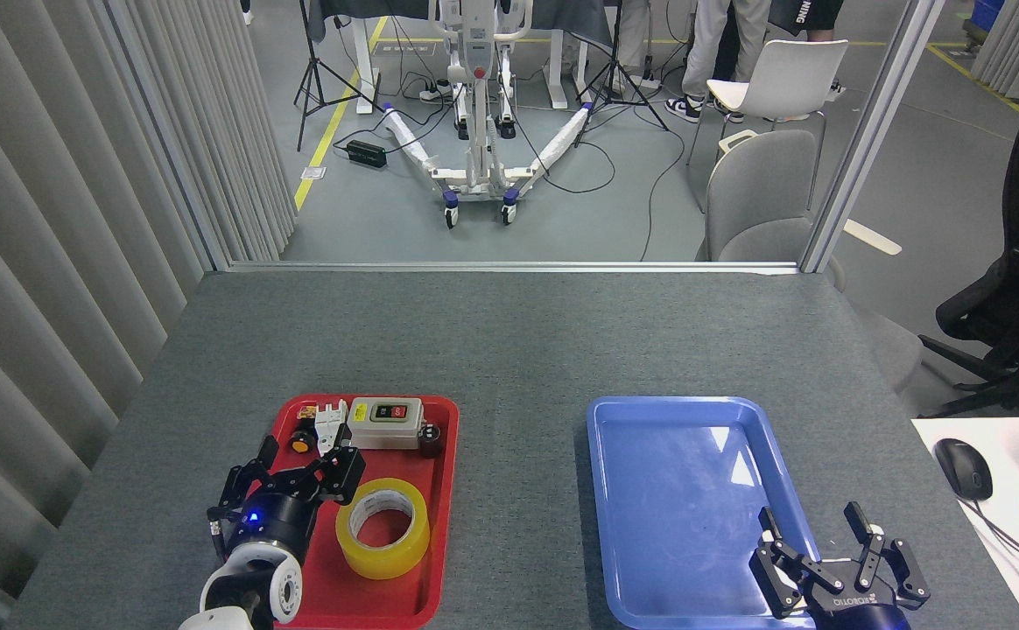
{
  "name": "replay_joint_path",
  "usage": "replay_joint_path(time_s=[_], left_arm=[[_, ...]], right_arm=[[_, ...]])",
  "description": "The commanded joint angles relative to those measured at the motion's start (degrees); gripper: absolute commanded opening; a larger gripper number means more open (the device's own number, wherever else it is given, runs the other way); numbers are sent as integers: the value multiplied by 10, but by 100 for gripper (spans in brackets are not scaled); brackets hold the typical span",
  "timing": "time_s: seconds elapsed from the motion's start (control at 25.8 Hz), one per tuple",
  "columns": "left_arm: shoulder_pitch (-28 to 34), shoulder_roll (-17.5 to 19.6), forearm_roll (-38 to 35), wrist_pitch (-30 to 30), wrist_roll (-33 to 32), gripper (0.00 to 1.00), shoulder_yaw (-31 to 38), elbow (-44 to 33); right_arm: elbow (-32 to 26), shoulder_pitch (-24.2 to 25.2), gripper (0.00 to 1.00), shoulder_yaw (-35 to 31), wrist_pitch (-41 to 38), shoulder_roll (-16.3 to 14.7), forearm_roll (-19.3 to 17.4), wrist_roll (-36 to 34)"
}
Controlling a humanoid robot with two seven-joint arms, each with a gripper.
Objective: Place and move tape with both arms
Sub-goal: 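Move the left gripper down to the yellow tape roll in the red tray, then close the left gripper on the edge of the yellow tape roll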
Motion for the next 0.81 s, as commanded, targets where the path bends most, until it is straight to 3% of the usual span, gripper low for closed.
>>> replay_joint_path(time_s=[0.0,0.31,0.46,0.66,0.77], left_arm=[[-17,8,19,24,-134,100,1,-5],[-48,28,-49,6,-323,99,0,-9],[-54,41,-121,-76,-360,100,3,-8],[-54,43,-116,-132,-482,100,6,-12],[-60,43,-107,-132,-505,100,6,-13]], right_arm=[[1,0,100,0,0,0,0,0],[0,1,100,1,0,0,-1,0],[1,2,100,1,0,1,-1,0],[1,4,100,1,-1,2,-1,1],[1,4,100,1,-1,2,-1,1]])
